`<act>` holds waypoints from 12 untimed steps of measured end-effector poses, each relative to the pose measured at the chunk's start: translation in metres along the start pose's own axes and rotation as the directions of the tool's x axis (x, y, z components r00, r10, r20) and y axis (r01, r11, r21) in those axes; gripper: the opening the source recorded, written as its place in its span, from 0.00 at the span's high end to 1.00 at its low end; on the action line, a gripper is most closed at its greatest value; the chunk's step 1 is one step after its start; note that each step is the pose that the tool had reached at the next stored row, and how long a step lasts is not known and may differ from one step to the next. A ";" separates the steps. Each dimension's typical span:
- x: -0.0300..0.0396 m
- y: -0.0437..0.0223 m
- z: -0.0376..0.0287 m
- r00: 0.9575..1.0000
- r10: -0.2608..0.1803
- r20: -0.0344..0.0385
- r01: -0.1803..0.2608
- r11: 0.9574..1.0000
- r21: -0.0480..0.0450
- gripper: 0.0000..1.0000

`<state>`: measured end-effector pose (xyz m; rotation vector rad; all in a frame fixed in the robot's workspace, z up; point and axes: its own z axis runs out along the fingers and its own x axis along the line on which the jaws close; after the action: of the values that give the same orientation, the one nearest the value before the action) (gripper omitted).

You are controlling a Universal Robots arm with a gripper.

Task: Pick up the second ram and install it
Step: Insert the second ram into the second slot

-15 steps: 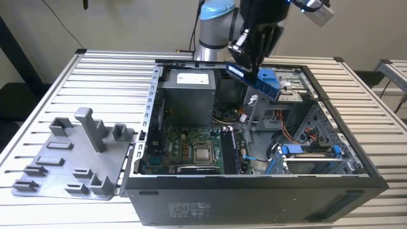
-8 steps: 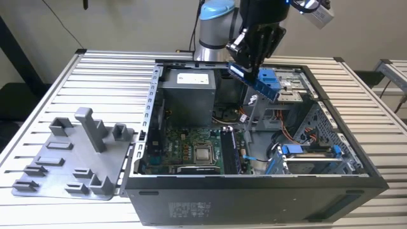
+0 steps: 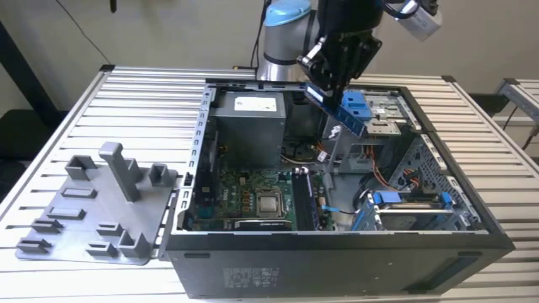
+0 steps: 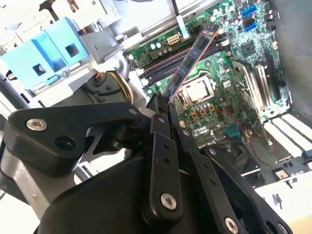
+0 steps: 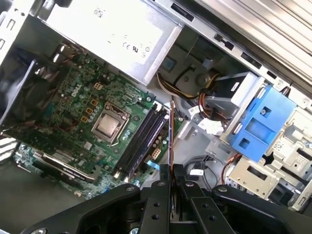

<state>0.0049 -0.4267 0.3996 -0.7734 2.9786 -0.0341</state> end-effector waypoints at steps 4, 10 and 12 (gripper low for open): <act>0.0002 -0.0004 0.0004 0.999 0.050 -0.002 -0.050 0.999 0.003 0.86; 0.0006 -0.0010 0.0009 0.993 0.122 -0.004 -0.122 0.993 0.007 0.86; 0.0007 -0.0012 0.0011 0.989 0.147 -0.005 -0.147 0.989 0.009 0.86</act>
<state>0.0049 -0.4282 0.3984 -0.5519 3.0295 -0.0411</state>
